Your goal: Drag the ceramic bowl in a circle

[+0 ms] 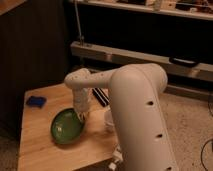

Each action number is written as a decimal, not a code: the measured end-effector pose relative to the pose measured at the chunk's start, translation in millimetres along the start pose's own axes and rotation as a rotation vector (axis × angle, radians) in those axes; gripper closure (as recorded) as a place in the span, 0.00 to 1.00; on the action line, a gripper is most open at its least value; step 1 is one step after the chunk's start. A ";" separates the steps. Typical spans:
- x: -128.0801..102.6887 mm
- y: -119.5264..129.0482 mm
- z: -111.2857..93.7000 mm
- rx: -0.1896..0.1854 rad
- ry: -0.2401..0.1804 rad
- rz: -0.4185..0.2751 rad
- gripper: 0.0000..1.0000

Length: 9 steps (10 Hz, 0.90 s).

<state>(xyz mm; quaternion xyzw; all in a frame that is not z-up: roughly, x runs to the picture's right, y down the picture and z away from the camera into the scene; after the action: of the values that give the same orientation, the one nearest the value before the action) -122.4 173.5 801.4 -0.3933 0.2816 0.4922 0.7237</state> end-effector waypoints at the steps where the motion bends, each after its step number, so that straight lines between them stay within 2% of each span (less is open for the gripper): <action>1: 9.5 4.8 -0.5 0.001 0.010 -0.026 1.00; 4: 36.2 28.7 3.6 -0.001 0.047 -0.109 1.00; 6: 60.8 31.8 8.8 -0.005 0.081 -0.141 1.00; 8: 83.2 41.1 15.7 -0.030 0.110 -0.182 1.00; 9: 87.4 53.2 17.7 -0.043 0.115 -0.216 1.00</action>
<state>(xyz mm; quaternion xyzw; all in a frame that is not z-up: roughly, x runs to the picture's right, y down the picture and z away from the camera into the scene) -140.5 242.4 725.8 -0.4646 0.2681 0.3937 0.7465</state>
